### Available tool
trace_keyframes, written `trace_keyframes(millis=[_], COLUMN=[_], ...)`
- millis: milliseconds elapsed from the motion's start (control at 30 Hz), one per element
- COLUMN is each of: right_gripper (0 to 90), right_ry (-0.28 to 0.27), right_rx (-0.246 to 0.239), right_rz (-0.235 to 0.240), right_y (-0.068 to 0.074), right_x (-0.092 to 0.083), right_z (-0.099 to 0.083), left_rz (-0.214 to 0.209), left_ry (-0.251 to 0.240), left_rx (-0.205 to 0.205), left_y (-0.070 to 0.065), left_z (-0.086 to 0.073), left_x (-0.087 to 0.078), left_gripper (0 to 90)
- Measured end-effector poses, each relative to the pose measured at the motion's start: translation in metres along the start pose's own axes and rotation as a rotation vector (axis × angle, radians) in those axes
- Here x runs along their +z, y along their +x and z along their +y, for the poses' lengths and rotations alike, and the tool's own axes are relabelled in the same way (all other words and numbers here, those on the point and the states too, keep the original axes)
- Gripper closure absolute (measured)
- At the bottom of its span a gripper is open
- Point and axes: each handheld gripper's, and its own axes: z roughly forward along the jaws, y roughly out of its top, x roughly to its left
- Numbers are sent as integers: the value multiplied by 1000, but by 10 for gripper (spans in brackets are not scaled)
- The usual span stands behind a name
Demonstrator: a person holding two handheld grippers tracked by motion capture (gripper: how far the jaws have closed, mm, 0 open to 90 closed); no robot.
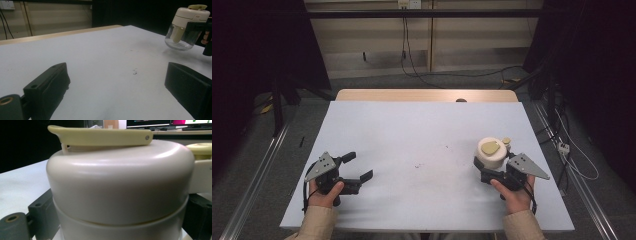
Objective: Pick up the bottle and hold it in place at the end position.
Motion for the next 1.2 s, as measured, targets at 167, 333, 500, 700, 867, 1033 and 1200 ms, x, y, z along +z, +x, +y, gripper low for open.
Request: trace_keyframes(millis=[167, 333, 500, 700, 867, 1033, 1200], right_gripper=[70, 70, 70, 70, 70, 70, 70], right_ry=[2, 10, 19, 12, 11, 12, 15], right_rx=[-1, 7, 3, 2, 8, 4, 2], right_rz=[9, 19, 30, 49, 51, 60, 66], right_y=[2, 5, 8, 11, 13, 15, 17], right_x=[5, 12, 16, 23, 28, 32, 37], right_z=[0, 1, 1, 3, 4, 5, 6], left_rz=[2, 6, 4, 3, 4, 6, 6], left_ry=[-3, -3, -3, -2, 1, -1, 1], left_rx=[-1, 0, 1, -3, -5, -7, -5], left_y=[0, 1, 1, 1, 2, 1, 1], left_z=[0, 0, -1, -1, -2, -1, -2], left_x=[0, 0, 0, 0, -1, -1, -1], left_gripper=[47, 47, 47, 47, 47, 47, 47])
